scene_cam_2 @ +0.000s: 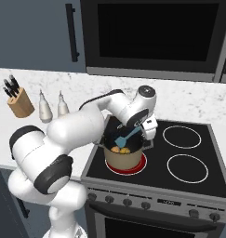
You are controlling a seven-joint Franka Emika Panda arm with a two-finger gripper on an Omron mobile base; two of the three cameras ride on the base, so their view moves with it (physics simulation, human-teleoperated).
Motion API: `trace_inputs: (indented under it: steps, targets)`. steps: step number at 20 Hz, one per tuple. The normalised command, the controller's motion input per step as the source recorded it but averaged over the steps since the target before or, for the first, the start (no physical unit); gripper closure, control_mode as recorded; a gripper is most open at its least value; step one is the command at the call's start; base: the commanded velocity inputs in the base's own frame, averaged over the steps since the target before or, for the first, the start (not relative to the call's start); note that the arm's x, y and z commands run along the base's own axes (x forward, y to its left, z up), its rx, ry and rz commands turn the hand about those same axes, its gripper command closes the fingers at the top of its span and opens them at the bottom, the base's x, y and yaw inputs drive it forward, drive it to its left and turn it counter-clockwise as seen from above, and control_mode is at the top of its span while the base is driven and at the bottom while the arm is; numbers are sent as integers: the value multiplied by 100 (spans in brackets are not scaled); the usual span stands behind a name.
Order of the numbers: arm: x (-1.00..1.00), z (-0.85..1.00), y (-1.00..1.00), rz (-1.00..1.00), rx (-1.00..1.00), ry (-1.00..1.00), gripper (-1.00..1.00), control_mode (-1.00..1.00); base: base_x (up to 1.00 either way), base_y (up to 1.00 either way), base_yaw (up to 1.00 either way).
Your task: Put the squash and potato in the pot. Retrieve the spatula and lightly stir the vegetables in the pot.
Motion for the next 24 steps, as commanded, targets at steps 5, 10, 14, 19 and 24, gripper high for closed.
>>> trace_inputs:
  steps: [5,10,14,19,24]
  targets:
    - [19,-34,0,0,0,6,100,-100,0,0,0]
    - [0,-2,0,-1,-4,0,100,-100,0,0,0]
    - [0,15,1,-1,-2,0,100,-100,0,0,0]
    - [-8,63,18,0,0,-6,100,-100,0,0,0]
    - [-18,43,9,0,1,-2,100,-100,0,0,0]
